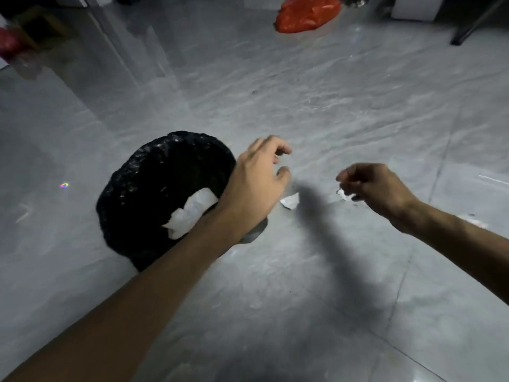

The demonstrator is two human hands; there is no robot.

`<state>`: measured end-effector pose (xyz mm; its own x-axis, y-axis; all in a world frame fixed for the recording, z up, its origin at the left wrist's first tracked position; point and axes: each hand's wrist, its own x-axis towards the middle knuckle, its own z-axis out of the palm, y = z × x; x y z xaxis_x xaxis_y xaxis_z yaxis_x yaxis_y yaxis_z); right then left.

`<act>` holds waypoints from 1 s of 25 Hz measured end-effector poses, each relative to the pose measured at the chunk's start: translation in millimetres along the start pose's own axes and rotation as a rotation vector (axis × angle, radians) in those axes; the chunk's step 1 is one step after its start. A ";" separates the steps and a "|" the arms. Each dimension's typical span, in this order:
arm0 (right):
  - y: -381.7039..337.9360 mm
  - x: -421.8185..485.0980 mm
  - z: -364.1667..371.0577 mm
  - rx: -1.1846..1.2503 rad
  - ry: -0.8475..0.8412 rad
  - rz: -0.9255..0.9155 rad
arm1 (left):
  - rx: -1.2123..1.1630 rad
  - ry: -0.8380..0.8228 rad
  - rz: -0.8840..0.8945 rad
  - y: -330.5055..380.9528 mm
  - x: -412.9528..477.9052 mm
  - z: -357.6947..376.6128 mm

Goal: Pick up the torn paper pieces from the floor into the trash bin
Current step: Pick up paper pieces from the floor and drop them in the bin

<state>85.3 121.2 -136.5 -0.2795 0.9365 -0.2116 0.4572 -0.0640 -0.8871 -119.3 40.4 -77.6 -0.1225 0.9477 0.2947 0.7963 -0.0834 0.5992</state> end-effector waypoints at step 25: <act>182.9 1.2 -84.8 -0.669 0.381 -0.083 | 0.150 -0.488 0.006 -23.8 70.5 248.5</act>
<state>240.2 139.9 -264.3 -0.0807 0.9909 0.1081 0.8939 0.1199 -0.4319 0.4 185.8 -256.0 0.1445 0.9838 -0.1058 0.8767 -0.0777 0.4747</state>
